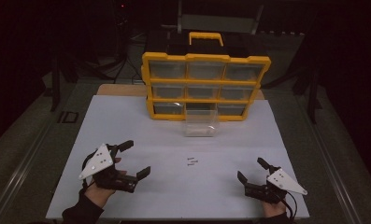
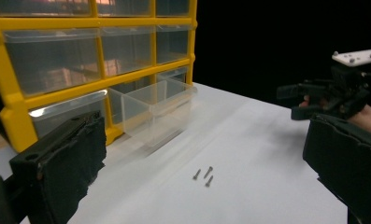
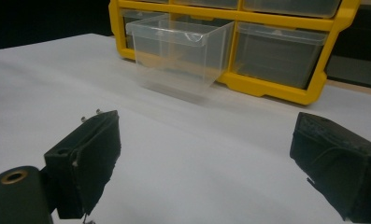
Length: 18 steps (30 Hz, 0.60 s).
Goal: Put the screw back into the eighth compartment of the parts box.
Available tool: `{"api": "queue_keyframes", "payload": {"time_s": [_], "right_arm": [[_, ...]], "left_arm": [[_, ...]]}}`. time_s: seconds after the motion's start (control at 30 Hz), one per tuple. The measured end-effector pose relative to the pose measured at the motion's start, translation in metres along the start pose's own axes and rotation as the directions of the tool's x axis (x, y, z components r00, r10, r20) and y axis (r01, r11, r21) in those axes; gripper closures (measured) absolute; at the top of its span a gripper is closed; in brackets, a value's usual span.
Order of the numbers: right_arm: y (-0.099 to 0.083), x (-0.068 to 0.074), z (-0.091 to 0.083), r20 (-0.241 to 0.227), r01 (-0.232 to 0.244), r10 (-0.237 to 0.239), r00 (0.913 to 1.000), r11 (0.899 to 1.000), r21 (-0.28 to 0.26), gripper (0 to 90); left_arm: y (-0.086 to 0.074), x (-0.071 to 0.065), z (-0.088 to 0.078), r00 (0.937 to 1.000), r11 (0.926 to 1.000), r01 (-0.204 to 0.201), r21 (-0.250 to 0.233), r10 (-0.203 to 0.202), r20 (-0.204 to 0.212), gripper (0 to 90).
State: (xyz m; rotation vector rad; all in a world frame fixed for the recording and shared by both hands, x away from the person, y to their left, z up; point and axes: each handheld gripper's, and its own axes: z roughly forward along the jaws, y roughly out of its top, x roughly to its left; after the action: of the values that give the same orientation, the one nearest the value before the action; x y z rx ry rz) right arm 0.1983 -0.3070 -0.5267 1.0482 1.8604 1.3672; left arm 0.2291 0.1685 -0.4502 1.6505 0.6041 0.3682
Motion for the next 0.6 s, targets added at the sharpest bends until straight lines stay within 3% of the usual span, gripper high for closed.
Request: {"api": "queue_keyframes", "payload": {"time_s": [0.07, 0.27, 0.37, 0.6], "right_arm": [[0.0, 0.0, 0.0, -0.006, -0.005, 0.005, 1.0, 1.0, -0.001, 8.7], [-0.001, 0.001, 0.001, -0.018, -0.007, 0.007, 0.9998, 1.0, -0.005, 8.7], [-0.001, 0.001, 0.001, -0.023, -0.006, 0.006, 0.9997, 1.0, -0.004, 8.7], [-0.001, 0.001, 0.001, -0.03, -0.008, 0.008, 0.9995, 1.0, -0.001, 8.7]], "left_arm": [[0.003, 0.001, 0.005, 0.9998, 0.9999, 0.014, 0.0, -0.014, 0.017, 0.0], [0.01, 0.001, 0.029, 0.9998, 0.9998, -0.008, 0.021, 0.008, 0.02, 0.0], [0.01, 0.003, 0.048, 0.9988, 0.9981, 0.0, 0.061, -0.003, 0.049, 0.0], [0.011, 0.005, 0.075, 0.9926, 0.9978, -0.033, 0.058, 0.025, 0.119, 0.0]]}}
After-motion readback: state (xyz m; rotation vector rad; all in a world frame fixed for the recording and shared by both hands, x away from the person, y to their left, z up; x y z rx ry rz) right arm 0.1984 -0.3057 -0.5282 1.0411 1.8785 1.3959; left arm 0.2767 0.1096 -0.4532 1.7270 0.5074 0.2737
